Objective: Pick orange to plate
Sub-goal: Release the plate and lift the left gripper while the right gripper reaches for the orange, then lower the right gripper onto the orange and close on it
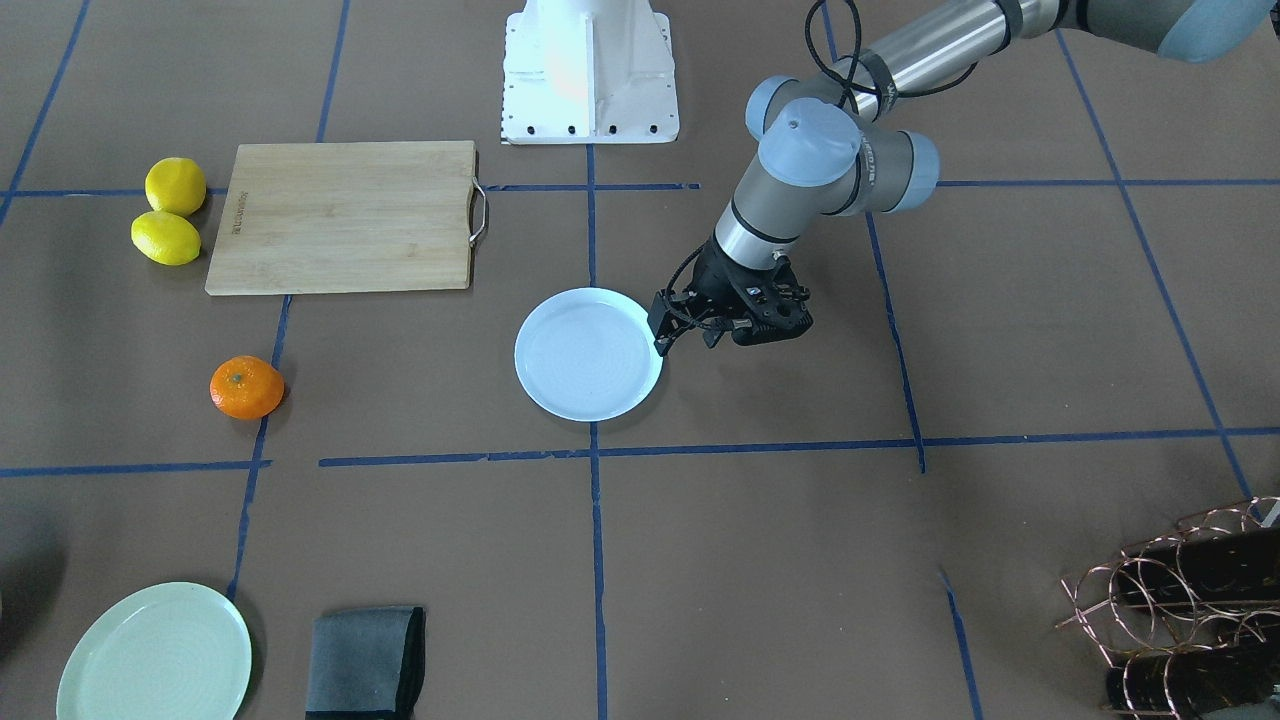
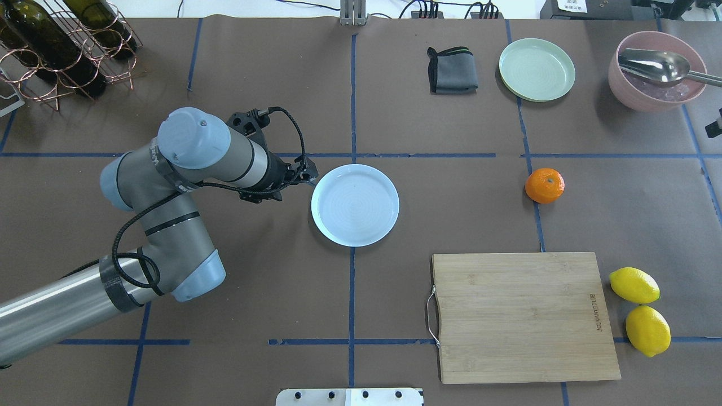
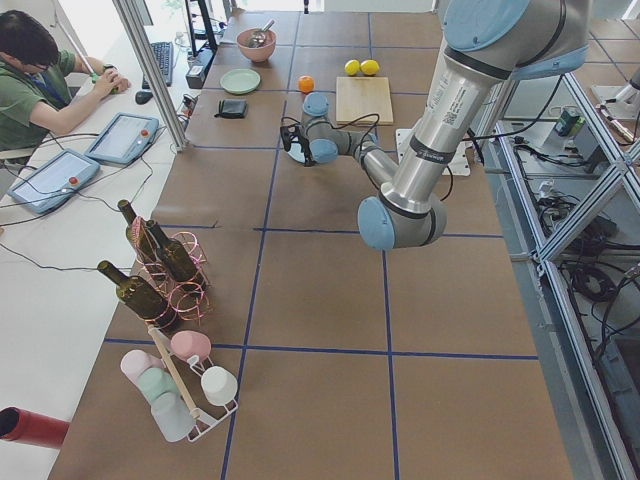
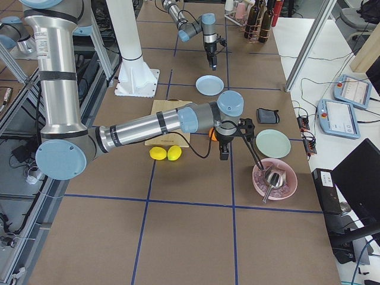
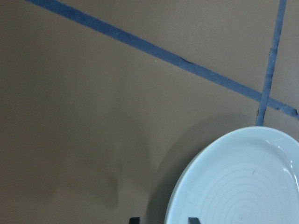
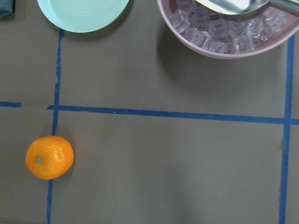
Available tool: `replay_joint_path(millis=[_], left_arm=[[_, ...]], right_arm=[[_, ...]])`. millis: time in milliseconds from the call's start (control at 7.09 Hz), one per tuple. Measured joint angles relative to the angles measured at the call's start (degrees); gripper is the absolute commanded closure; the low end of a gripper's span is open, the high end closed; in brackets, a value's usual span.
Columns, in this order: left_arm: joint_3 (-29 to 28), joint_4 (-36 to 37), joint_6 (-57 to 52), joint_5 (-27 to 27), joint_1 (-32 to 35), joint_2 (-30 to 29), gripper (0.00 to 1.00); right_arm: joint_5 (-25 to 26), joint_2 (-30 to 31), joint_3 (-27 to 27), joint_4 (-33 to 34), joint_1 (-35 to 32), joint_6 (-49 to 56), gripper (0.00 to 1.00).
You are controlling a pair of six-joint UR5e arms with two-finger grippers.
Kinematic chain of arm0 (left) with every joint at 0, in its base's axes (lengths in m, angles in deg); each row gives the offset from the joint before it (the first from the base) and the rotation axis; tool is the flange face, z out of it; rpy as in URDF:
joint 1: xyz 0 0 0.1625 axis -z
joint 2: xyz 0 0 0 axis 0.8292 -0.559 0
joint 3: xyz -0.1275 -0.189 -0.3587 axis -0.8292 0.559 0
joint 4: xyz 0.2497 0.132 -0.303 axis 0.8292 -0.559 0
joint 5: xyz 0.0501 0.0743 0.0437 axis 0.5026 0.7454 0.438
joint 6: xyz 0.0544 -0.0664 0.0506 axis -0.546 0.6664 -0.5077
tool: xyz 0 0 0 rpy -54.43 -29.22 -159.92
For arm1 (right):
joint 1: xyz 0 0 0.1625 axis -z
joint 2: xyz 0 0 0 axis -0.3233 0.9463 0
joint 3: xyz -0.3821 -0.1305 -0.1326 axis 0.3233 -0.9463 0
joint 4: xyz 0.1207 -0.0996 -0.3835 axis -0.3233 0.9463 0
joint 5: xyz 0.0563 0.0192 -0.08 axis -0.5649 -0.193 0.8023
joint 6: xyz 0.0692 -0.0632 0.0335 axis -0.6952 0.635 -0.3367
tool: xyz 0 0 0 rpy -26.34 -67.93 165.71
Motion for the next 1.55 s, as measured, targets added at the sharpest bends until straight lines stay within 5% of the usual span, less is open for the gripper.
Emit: replay_joint_path(millis=[847, 1552], left_arm=[[11.67, 24.02, -26.94, -3.17, 8.69, 1.75, 0.0], [16.27, 28.97, -42.28, -3.09, 14.82, 6.66, 0.0]], right_arm=[[14.36, -2.63, 1.41, -14.98, 22.0, -26.58, 0.0], [23.11, -7.72, -2.83, -15.55, 30.53, -31.47, 0.0]])
